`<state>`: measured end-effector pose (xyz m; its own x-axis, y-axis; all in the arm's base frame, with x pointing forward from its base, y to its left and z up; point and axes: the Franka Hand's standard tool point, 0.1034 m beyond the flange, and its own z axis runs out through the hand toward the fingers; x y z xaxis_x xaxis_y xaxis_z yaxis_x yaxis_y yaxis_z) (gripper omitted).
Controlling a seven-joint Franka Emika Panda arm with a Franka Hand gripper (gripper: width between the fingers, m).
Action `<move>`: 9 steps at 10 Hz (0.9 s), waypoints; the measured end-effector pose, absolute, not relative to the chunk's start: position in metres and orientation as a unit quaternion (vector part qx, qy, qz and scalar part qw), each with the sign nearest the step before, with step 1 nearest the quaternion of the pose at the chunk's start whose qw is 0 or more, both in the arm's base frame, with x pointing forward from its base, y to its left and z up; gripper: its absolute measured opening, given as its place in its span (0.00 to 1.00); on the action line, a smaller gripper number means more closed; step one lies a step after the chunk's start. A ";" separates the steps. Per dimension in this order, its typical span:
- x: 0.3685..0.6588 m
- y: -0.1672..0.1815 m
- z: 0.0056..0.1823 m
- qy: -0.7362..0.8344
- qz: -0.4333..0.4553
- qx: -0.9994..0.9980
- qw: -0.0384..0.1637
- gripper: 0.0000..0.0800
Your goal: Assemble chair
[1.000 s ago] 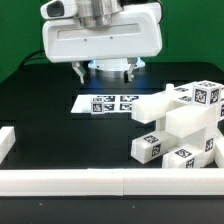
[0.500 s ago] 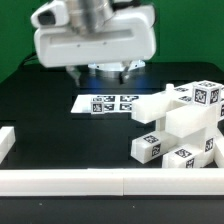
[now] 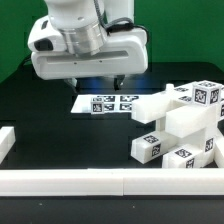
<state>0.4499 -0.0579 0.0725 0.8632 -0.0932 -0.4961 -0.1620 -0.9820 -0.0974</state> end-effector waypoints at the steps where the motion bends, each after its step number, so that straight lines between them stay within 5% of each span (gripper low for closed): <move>1: 0.438 -0.064 0.056 0.073 0.274 -0.957 0.064 0.81; 4: 0.402 -0.075 0.028 0.057 0.378 -0.923 0.047 0.81; 9: 0.380 -0.071 0.017 0.069 0.480 -0.873 0.051 0.81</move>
Offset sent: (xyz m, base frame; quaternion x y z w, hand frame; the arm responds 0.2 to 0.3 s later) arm -0.0237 0.0067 -0.0261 -0.0644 -0.1380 -0.0708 0.9858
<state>0.3799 -0.0707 0.0165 0.5306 -0.0706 -0.8447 -0.1694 -0.9853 -0.0240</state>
